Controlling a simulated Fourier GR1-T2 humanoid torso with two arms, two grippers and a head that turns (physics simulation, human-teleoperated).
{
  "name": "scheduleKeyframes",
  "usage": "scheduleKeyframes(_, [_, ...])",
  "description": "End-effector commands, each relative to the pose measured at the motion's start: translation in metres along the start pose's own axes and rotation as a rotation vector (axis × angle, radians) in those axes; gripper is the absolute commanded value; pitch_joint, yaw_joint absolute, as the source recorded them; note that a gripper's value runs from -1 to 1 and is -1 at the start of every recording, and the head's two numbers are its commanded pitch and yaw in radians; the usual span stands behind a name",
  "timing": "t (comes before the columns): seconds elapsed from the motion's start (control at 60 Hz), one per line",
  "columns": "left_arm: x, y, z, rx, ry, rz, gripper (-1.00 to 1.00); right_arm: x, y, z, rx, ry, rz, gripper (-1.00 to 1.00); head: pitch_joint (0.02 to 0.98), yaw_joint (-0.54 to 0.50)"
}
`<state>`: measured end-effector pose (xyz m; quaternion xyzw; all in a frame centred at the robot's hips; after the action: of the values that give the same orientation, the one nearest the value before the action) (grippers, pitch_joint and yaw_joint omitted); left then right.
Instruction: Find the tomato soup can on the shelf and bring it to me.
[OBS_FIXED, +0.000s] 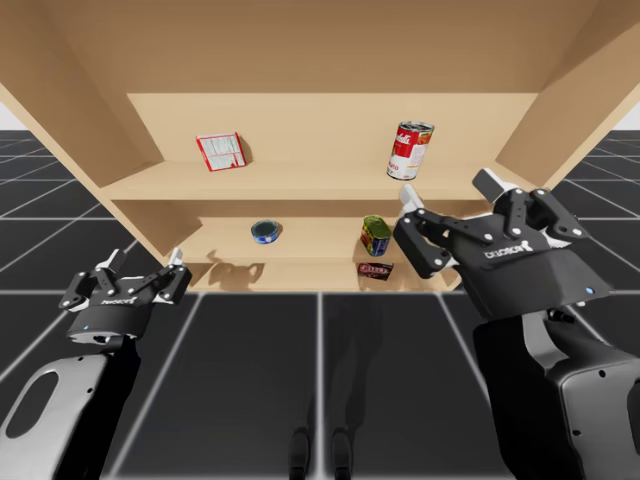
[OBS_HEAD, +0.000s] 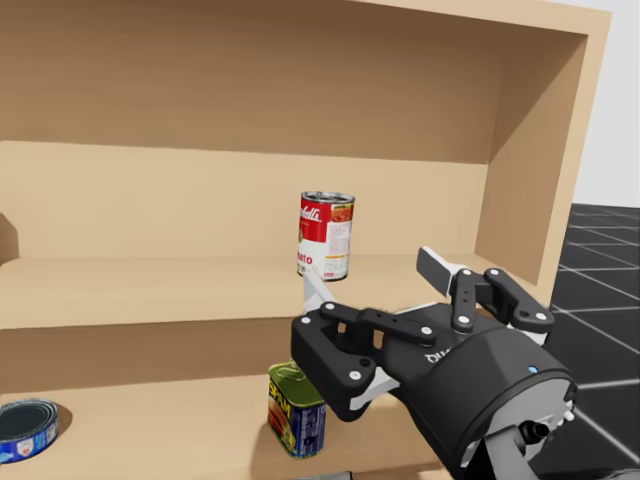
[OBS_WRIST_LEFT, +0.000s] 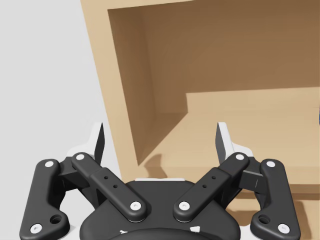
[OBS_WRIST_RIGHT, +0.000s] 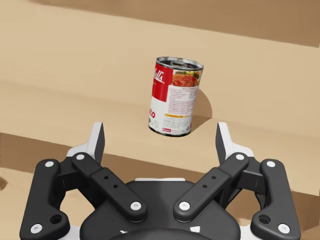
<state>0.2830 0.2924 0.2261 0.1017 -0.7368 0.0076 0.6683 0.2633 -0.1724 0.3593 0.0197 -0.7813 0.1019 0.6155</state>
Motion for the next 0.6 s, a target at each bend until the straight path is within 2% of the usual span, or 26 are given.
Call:
scheduleKeyframes(0.017, [0.000,0.001,0.000,0.003,0.002,0.003,-1.00,0.010,0.003,-0.024,0.006,0.005,-0.006,-1.00,0.274,-0.26])
scheduleKeyframes(0.133, [0.000,0.002,0.000,0.005,0.002,0.005,-1.00,0.006,0.003,-0.041,0.003,0.032,-0.007,-1.00,0.276,-0.26])
scheduleKeyframes(0.183, [0.001,0.002,0.000,0.006,0.002,0.006,-1.00,0.002,0.001,-0.049,0.021,0.042,-0.033,-1.00,0.277,-0.26])
scheduleKeyframes(0.3, [0.001,0.004,-0.001,0.018,0.005,0.013,-1.00,-0.003,-0.003,-0.063,0.008,0.057,-0.042,-1.00,0.282,-0.26])
scheduleKeyframes(0.383, [0.001,0.004,-0.001,0.023,0.005,0.015,-1.00,-0.003,-0.005,-0.073,0.005,0.047,-0.046,-1.00,0.283,-0.26])
scheduleKeyframes(0.467, [0.002,0.005,-0.001,0.027,0.004,0.015,-1.00,-0.002,-0.007,-0.083,-0.009,0.033,-0.031,-1.00,0.285,-0.26])
scheduleKeyframes(0.6, [0.002,0.006,-0.001,0.030,0.006,0.017,-1.00,-0.005,-0.011,-0.098,-0.022,0.064,-0.046,-1.00,0.290,-0.26])
